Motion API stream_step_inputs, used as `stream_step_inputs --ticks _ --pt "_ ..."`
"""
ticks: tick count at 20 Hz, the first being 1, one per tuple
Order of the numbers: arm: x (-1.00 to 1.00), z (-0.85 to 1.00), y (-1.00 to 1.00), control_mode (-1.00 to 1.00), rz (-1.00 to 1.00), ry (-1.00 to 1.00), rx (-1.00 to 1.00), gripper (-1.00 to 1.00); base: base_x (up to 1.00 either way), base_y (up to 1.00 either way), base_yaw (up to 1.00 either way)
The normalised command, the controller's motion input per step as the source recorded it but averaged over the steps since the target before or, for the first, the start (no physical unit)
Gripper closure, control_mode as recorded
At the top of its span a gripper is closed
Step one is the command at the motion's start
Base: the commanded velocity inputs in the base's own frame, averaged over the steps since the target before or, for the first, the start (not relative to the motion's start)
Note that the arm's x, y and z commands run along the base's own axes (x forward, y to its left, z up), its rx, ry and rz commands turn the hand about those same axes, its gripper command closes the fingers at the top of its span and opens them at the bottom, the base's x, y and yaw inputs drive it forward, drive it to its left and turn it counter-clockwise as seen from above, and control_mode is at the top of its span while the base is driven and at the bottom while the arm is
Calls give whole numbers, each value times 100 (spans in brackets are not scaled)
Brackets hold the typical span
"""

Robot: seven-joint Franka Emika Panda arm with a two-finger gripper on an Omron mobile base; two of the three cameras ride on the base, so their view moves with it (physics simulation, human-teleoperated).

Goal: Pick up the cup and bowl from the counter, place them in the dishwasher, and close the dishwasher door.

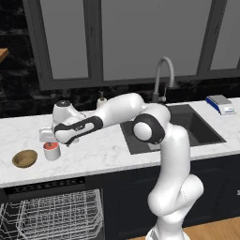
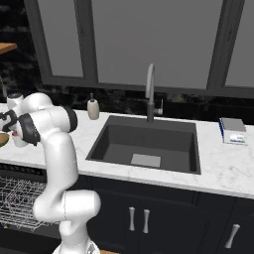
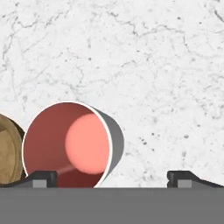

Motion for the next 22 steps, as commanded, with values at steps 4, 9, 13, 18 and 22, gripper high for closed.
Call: stream_step_inputs --ticks 4,9,13,18,22 --pt "4 -27 5 -100 0 0 0 -100 0 0 0" --pt "0 -32 6 -100 0 0 0 -100 0 0 0" --pt "0 -22 0 -100 0 0 0 -100 0 0 0" --pt "0 -4 0 -100 0 0 0 -100 0 0 0" --pt "0 0 0 -100 0 0 0 100 0 0 0"
